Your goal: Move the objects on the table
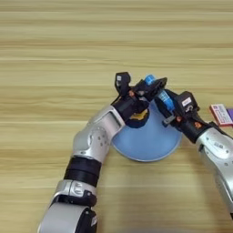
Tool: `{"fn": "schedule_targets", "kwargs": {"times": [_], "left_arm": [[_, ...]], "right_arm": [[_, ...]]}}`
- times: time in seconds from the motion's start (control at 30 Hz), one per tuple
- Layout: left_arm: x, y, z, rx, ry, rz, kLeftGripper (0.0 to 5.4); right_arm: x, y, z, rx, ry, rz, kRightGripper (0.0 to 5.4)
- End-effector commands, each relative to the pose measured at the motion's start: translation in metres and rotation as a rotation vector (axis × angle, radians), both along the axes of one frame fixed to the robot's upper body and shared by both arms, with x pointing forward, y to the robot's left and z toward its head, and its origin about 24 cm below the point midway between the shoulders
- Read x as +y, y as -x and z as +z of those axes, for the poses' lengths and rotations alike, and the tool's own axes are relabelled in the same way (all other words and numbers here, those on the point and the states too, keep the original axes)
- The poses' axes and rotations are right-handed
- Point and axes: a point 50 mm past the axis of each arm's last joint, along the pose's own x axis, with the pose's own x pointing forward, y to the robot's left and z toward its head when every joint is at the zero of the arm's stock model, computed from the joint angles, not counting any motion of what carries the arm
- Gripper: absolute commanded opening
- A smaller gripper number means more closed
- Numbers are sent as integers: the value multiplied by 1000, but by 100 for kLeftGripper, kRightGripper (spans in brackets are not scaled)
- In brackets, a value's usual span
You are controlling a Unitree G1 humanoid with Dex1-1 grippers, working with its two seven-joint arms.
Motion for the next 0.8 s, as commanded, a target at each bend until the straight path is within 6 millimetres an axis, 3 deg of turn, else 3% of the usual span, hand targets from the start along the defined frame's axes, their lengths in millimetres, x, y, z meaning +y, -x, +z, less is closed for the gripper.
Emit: {"fn": "schedule_targets", "kwargs": {"times": [0.03,0.37,0.8], "left_arm": [[-7,3,2,21,46,-7,300],[-4,3,5,31,76,-6,207],[-4,9,10,67,119,-69,153]], "right_arm": [[-1,-1,3,-14,2,0,142],[1,-3,8,-27,-2,-4,142],[3,-3,21,-77,11,-19,142]]}}
